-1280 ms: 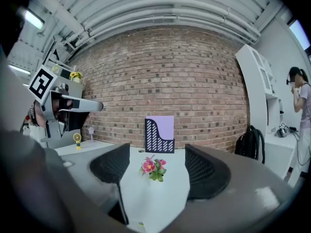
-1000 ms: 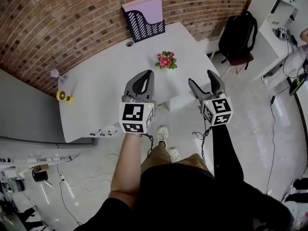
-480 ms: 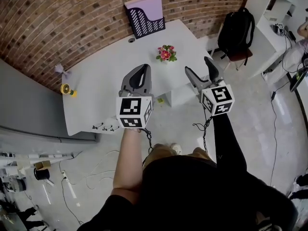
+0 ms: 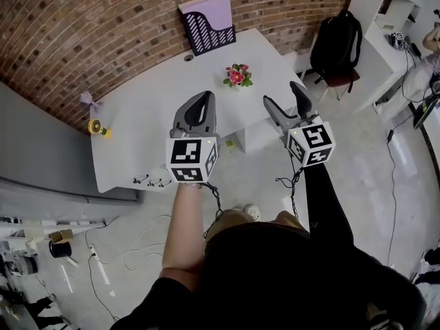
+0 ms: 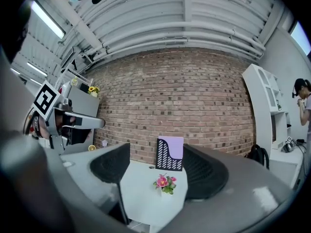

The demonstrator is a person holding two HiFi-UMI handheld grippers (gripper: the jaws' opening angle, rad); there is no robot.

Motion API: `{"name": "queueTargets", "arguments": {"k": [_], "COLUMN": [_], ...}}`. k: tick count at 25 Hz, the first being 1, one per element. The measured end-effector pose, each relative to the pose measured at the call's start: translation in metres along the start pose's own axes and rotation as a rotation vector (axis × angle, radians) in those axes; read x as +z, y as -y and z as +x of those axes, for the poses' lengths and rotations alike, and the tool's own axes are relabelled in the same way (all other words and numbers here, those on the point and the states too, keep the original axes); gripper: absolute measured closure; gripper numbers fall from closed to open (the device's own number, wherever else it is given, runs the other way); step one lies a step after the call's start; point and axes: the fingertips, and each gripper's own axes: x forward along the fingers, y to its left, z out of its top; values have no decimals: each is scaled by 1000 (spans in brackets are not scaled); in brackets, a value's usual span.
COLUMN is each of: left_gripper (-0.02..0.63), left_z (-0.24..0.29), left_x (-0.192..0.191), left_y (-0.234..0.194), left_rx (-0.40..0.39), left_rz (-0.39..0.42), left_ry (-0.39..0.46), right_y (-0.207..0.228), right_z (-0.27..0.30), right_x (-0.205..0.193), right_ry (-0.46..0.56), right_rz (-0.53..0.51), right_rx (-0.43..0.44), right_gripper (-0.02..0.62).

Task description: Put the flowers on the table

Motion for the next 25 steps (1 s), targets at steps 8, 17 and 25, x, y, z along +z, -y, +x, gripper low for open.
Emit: {"name": "queueTargets", "arguments": {"k": [8, 17, 25], "left_gripper": [598, 598, 598], "left_z": [-1, -3, -1], "left_x": [-2, -3, -4], "left_y": [10, 10, 11], "left_rx": [-6, 3, 14], "left_rz": [12, 17, 8], "left_ry": [0, -4, -3], "right_y": [1, 6, 8], "right_z": [-15, -16, -12], "right_x": [10, 9, 5], "right_ry": [28, 17, 7], "right_rz": [-1, -21, -42], "right_rx": [-15, -29, -29], "right_gripper": [595, 595, 595]}}
